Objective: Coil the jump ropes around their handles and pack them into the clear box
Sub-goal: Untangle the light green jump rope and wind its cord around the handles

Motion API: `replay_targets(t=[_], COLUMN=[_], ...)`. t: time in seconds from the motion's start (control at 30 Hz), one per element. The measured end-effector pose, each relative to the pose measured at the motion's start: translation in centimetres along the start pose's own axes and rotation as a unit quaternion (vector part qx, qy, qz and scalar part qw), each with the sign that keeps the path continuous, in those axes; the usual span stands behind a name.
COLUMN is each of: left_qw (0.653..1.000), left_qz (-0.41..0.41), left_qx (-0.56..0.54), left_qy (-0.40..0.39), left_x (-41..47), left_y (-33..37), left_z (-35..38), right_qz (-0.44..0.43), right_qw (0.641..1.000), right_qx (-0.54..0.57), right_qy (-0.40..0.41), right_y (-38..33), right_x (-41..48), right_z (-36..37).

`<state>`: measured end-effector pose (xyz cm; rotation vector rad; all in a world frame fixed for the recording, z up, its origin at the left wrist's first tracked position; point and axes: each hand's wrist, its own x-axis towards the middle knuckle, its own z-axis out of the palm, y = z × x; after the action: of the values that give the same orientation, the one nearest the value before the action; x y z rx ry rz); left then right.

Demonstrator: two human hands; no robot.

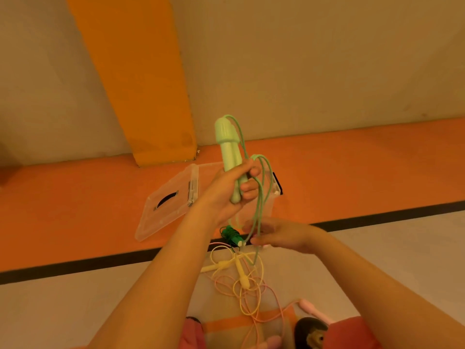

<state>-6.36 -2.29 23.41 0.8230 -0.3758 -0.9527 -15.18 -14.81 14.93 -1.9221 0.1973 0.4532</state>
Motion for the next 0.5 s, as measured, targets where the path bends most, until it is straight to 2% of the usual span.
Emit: replay_targets(t=[0.1,0.2,0.3,0.4,0.5], left_qw=[1.000,0.998,0.984,0.950,0.896], left_qz=[0.008,0.033,0.050,-0.005,-0.086], left_qx=[-0.010,0.030,0.128,0.267,0.410], left_qy=[-0.003,0.046,0.114,0.159,0.146], left_x=[-0.1,-0.1,0.1,-0.2,-0.8], left_y=[0.4,0.7,0.5,-0.4,-1.6], left_z=[-0.4,-1.5,-3.4,-5.1,-5.9], right_qz=[0.026,0.033,-0.021,-0.080,-0.117], right_qw=[0.991,0.991,0.981,0.961,0.939], right_qx=[-0.103,0.002,0.096,0.165,0.230], right_qy=[0.081,0.128,0.165,0.207,0.229], right_y=[1.4,0.4,-2.1,-3.9,-4.9], right_x=[1.0,1.1,0.1,-0.9,-1.8], right_z=[1.2,1.3,0.1,-1.3,-2.2])
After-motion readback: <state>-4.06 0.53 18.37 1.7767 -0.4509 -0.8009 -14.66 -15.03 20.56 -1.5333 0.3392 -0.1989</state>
